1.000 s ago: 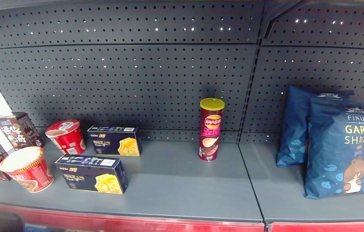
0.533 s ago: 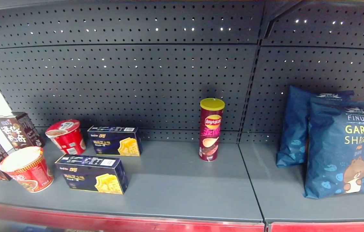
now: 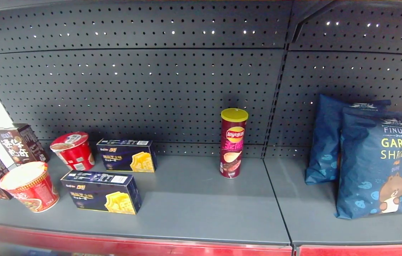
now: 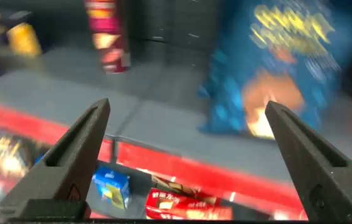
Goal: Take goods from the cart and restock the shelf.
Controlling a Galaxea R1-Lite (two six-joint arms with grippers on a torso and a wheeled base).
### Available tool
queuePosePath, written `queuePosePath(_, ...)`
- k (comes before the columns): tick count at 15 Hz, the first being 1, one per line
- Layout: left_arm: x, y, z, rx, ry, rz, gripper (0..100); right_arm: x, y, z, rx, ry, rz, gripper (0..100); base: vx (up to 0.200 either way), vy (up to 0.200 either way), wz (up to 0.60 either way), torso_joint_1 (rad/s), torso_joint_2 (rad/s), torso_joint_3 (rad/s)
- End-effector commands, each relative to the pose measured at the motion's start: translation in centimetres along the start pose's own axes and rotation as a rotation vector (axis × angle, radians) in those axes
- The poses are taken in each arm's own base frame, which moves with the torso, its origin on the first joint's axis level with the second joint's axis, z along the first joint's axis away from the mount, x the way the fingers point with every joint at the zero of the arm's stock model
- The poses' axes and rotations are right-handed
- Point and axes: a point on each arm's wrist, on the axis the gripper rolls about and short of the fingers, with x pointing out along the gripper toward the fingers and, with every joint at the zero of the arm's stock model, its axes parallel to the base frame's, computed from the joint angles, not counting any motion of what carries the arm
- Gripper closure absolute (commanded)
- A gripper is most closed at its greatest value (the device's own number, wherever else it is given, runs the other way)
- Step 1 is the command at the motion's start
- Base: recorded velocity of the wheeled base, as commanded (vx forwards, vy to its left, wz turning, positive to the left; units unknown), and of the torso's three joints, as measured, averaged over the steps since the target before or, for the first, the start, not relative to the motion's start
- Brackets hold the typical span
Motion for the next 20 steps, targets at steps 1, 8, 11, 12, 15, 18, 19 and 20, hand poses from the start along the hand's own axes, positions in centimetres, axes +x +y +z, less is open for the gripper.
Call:
queuePosePath(1, 0.0, 0.0, -0.7, -0.001, 0.009, -0.002, 100, 3.5, -0.8, 2.4, -0.003, 0.104, 0.181, 0, 0.0, 0.0, 0.0, 0.0, 0.0, 0.0)
queuePosePath(8, 0.5, 0.0, -0.6, -0.017, 0.044, 0.019, 100, 16.9, -1.3, 5.4, 0.004, 0.201, 0.331, 0, 0.0, 0.0, 0.0, 0.0, 0.0, 0.0)
queuePosePath(11, 0.7, 0.0, -0.7, -0.047, 0.057, 0.012, 100, 22.4, -0.5, 4.7, -0.009, 0.185, 0.343, 0, 0.0, 0.0, 0.0, 0.0, 0.0, 0.0)
queuePosePath(12, 0.9, -0.1, -0.7, -0.054, 0.067, -0.005, 100, 25.5, -0.3, 4.2, -0.008, 0.174, 0.381, 0, 0.0, 0.0, 0.0, 0.0, 0.0, 0.0)
queuePosePath(15, 0.9, -0.2, -0.8, -0.072, 0.07, -0.04, 100, 30.1, -0.1, 3.6, -0.009, 0.131, 0.437, 0, 0.0, 0.0, 0.0, 0.0, 0.0, 0.0)
queuePosePath(18, 1.0, -0.2, -1.5, -0.096, 0.092, -0.046, 100, 32.4, 0.7, 3.3, -0.011, 0.126, 0.467, 0, 0.0, 0.0, 0.0, 0.0, 0.0, 0.0)
queuePosePath(19, 1.1, -0.3, -1.8, -0.106, 0.102, -0.054, 100, 32.9, 0.9, 3.0, -0.01, 0.135, 0.473, 0, 0.0, 0.0, 0.0, 0.0, 0.0, 0.0)
queuePosePath(20, 1.1, -0.3, -1.8, -0.106, 0.102, -0.054, 100, 32.9, 0.9, 3.0, -0.01, 0.135, 0.473, 0, 0.0, 0.0, 0.0, 0.0, 0.0, 0.0)
